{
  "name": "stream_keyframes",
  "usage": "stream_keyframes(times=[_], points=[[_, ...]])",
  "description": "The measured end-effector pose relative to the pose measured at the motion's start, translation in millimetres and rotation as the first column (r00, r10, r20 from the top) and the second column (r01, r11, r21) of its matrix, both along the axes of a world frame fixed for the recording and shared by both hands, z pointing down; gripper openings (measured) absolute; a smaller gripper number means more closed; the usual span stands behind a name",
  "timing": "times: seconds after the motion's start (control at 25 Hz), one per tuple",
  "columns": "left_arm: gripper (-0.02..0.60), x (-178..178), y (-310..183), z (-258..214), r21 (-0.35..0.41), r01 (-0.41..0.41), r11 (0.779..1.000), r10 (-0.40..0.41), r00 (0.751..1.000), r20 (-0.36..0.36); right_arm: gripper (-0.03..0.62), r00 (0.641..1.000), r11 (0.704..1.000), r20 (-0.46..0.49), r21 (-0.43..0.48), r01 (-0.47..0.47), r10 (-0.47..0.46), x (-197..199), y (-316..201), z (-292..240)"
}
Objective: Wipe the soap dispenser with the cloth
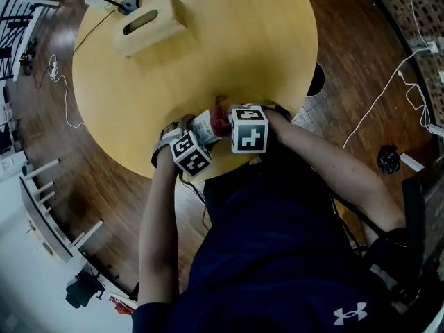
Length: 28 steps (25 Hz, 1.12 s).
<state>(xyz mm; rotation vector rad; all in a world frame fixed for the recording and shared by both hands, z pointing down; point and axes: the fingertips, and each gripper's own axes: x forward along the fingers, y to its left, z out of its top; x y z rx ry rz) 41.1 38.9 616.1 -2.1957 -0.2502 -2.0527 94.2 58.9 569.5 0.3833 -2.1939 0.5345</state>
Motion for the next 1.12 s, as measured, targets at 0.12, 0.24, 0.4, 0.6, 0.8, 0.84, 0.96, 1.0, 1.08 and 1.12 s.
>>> stream_keyframes(times=[0.12,0.24,0.4,0.6,0.8,0.84,0.96,1.0,1.08,1.12], points=[[0.457,1.3,-3.8,1.8,-0.003,0.000,1.000,0.000,1.000,0.003,0.077,0.995,0.995,0.068,-0.064,0.081,-0.077,-8.6,35.7,-0.3],[0.457,3.1,1.1,6.0,-0.007,0.003,1.000,-0.003,1.000,-0.002,0.077,0.999,0.999,0.039,-0.035,-0.004,0.006,-0.7,20.8,3.4],[0.457,2.9,9.3,18.1,-0.016,0.002,1.000,-0.002,1.000,-0.001,0.077,0.982,0.981,-0.013,0.059,-0.187,0.188,20.0,-39.0,6.4],[0.457,2.6,13.5,27.5,-0.016,0.004,1.000,-0.004,1.000,-0.002,0.077,0.967,0.965,-0.021,0.074,-0.252,0.254,18.2,-56.5,6.9],[0.457,22.0,28.8,49.6,-0.013,0.002,1.000,-0.002,1.000,-0.008,0.077,0.983,0.982,0.028,-0.055,-0.179,0.180,29.1,13.3,42.7],[0.457,30.0,31.5,56.5,-0.012,0.001,1.000,-0.001,1.000,-0.008,0.077,0.986,0.985,0.043,-0.074,-0.158,0.162,37.8,25.2,47.5],[0.457,34.9,31.3,61.9,-0.004,-0.011,1.000,0.011,1.000,-0.009,0.077,0.989,0.987,0.034,-0.072,-0.141,0.144,54.9,34.3,45.2],[0.458,28.2,26.2,57.1,0.015,-0.006,1.000,0.007,1.000,-0.014,0.077,0.983,0.982,0.027,-0.062,-0.178,0.179,56.2,25.0,37.9],[0.515,17.5,8.1,39.4,0.100,0.053,0.994,-0.047,0.997,-0.064,0.078,0.952,0.952,0.020,-0.029,-0.304,0.305,65.8,-8.6,20.9],[0.541,19.0,-0.7,27.3,0.143,0.112,0.983,-0.096,0.988,-0.118,0.078,0.922,0.923,0.028,-0.009,-0.386,0.386,78.8,-28.7,15.0]])
